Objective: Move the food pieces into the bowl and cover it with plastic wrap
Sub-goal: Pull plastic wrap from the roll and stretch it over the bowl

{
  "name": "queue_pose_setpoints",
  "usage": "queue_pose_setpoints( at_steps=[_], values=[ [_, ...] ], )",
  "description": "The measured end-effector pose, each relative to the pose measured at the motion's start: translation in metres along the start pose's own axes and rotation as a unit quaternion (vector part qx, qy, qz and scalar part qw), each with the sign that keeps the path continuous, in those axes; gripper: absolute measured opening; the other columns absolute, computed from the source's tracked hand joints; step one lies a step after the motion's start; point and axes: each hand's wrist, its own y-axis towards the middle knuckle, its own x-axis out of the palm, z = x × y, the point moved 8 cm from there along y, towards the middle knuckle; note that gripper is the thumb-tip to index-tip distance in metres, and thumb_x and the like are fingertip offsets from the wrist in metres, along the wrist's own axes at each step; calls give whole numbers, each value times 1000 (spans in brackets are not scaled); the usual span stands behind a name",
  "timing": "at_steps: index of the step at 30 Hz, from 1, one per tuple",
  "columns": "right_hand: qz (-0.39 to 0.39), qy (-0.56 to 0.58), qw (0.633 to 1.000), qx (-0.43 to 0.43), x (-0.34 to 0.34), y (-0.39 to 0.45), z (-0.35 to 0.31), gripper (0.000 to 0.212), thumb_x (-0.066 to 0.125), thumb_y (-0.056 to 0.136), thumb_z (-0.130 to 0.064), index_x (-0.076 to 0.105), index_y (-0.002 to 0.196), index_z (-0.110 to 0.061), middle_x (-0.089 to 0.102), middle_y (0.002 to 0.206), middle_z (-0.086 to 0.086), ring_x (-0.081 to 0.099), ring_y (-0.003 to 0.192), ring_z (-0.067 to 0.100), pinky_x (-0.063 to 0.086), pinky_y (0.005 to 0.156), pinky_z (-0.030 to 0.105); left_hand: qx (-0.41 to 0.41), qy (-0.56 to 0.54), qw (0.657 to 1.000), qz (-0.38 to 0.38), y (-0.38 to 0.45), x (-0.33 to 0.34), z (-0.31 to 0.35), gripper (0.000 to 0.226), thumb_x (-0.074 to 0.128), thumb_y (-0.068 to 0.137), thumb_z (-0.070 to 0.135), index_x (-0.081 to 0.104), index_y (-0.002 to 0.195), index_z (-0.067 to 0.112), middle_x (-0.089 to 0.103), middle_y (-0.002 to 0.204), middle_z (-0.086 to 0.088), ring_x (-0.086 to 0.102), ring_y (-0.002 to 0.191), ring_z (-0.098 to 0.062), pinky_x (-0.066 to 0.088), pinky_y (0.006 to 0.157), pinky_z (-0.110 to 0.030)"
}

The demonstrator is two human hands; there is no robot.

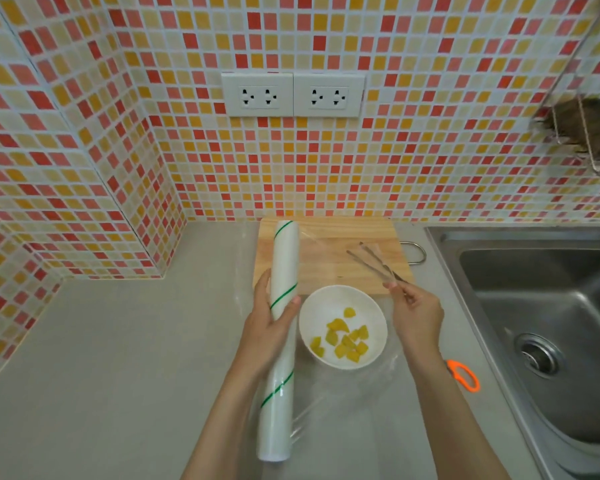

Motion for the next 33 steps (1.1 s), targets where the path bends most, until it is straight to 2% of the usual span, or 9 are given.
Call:
queue_pose_setpoints(
  at_steps=[3, 7, 12, 17, 21, 24, 27, 31, 33],
  values=[
    [-18, -31, 999, -1, 4, 10, 7, 19, 59, 87, -15, 76, 91, -8, 72, 80, 19, 56, 69, 25, 36, 65, 28, 8, 95, 995, 18, 9, -1, -5, 78, 54, 87, 52, 7, 147, 44, 43, 146, 8, 51, 123, -19, 36, 91, -26],
    [-25, -29, 999, 32, 10, 12, 28, 19, 58, 86, -12, 76, 89, -6, 74, 88, 19, 64, 86, 33, 40, 71, 29, 20, 132, 991, 22, 20, 4, -11, 72, 47, 93, 46, 3, 149, 42, 46, 144, -3, 49, 126, -25, 33, 92, -25],
    [-35, -30, 997, 64, 17, 16, 43, 20, 57, 86, -10, 76, 89, -3, 74, 91, 19, 65, 90, 33, 45, 77, 33, -11, 194, 980, 45, 30, 6, -35, 60, 36, 97, 47, 7, 149, 43, 61, 112, -19, 58, 107, -36, 42, 90, -34],
    [-57, -7, 992, 109, 30, 13, 66, 32, 58, 86, -11, 58, 55, -2, 52, 50, 10, 48, 63, 19, 35, 53, 29, -55, 214, 973, 62, 28, 9, -56, 59, 35, 97, 47, 6, 149, 44, 48, 97, -12, 56, 102, -38, 38, 86, -32],
    [-90, 39, 981, 168, 40, 11, 81, 34, 61, 84, -11, 60, 50, -18, 56, 53, 1, 52, 62, 18, 43, 62, 31, -69, 232, 967, 83, 23, 13, -60, 58, 33, 96, 48, 4, 147, 48, 45, 95, -9, 56, 91, -35, 36, 77, -30],
    [-113, 115, 961, 226, 47, 7, 87, 16, 66, 80, -8, 73, 90, -18, 68, 71, 5, 65, 72, 22, 54, 75, 39, -84, 262, 958, 85, 21, 18, -60, 59, 31, 96, 50, 0, 146, 50, 41, 98, -6, 49, 76, -28, 38, 72, -31],
    [-152, 154, 954, 207, 53, 7, 85, 61, 62, 79, 0, 53, 124, -40, 61, 65, 8, 61, 65, 21, 54, 73, 37, -84, 291, 949, 86, 19, 23, -58, 60, 29, 95, 52, -2, 146, 50, 38, 96, -3, 44, 69, -24, 37, 67, -31],
    [-192, 148, 950, 196, 59, 2, 83, 19, 61, 84, -3, 72, 98, -8, 71, 89, 20, 65, 79, 26, 54, 80, 45, -86, 310, 943, 82, 19, 25, -60, 60, 26, 95, 54, -4, 146, 49, 34, 94, -1, 39, 58, -17, 35, 64, -32],
    [-198, 119, 950, 212, 60, 3, 89, 17, 62, 84, -7, 67, 91, 8, 68, 83, 27, 61, 75, 25, 50, 72, 42, -91, 315, 941, 79, 19, 26, -60, 59, 25, 95, 54, -4, 146, 49, 34, 94, 0, 38, 57, -17, 35, 63, -32]
  ],
)
